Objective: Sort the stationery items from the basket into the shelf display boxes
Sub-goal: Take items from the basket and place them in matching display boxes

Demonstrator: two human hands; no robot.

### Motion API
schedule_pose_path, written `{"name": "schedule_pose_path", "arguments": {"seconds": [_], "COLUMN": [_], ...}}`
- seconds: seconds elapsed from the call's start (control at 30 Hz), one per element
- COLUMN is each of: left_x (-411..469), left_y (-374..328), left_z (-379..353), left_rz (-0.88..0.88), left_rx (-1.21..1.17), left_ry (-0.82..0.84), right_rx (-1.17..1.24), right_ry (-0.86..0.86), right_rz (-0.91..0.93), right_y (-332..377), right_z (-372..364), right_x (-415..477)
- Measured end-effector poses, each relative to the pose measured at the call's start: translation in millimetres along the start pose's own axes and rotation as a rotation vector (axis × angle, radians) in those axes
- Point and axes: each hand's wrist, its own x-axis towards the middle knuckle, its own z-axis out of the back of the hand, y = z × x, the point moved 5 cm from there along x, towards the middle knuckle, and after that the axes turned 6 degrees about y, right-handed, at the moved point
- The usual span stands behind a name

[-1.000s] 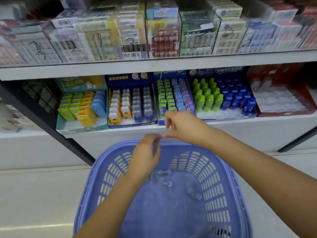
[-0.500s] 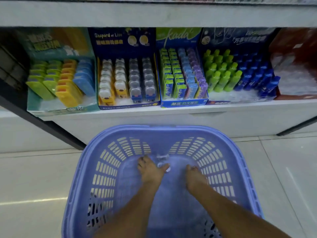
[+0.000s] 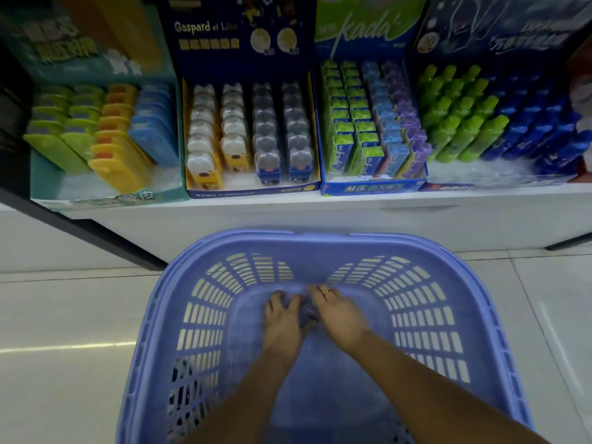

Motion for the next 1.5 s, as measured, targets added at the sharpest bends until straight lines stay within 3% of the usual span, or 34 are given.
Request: {"name": "schedule_pose_path", "arguments": {"seconds": [0.23,0.33,0.43,0.53,0.6,0.63,0.73,0.8,0.9,1.1,1.2,1.3,1.5], "left_x": [-10,-9,-10,-12,-15,-17,-25,-30,-47,-80,-91,-96,-90], "left_y": [-3,-10,-13,-11,-17,-24,-46,-60,-91,-154,-185,-214,-270], "left_z": [-7,-9,-7,3,1,7,33,52,87,144,169,186,196], "left_rz": [-0.108,-0.122,-0.038,0.084,0.268,0.284,0.184,0.097,-0.092,-0.255,-0.299,-0.3,-0.292], "left_rx": [0.098,0.036,-0.233,-0.574,-1.123,-1.231,-1.548,-1.732,-1.797,-2.071,-2.062,-2.088,-2.057], "left_ry": [0.037,0.069,0.151,0.143,0.293,0.348,0.455,0.487,0.506,0.554,0.603,0.634,0.651], "right_rx": [-0.067,-0.032,-0.019,0.166,0.363,0.457,0.84,0.974,0.976,0.929,1.375,1.777,2.04], "right_ry": [0.003,0.017,0.061,0.103,0.087,0.085,0.039,-0.019,-0.072,-0.368,-0.543,-0.589,-0.708], "right_rz": [-0.116,-0.163,-0.221,-0.322,-0.363,-0.371,-0.341,-0.271,-0.172,-0.033,0.026,0.065,0.089], "right_y": [-13,-21,-27,-30,-29,-29,-26,-26,-23,-27,-51,-83,-156], "right_z": [5,8,9,17,29,36,66,95,140,217,240,247,268], "right_x": [-8,-13,-16,-24,-31,-34,-51,-69,-96,-151,-178,-195,-199]}}
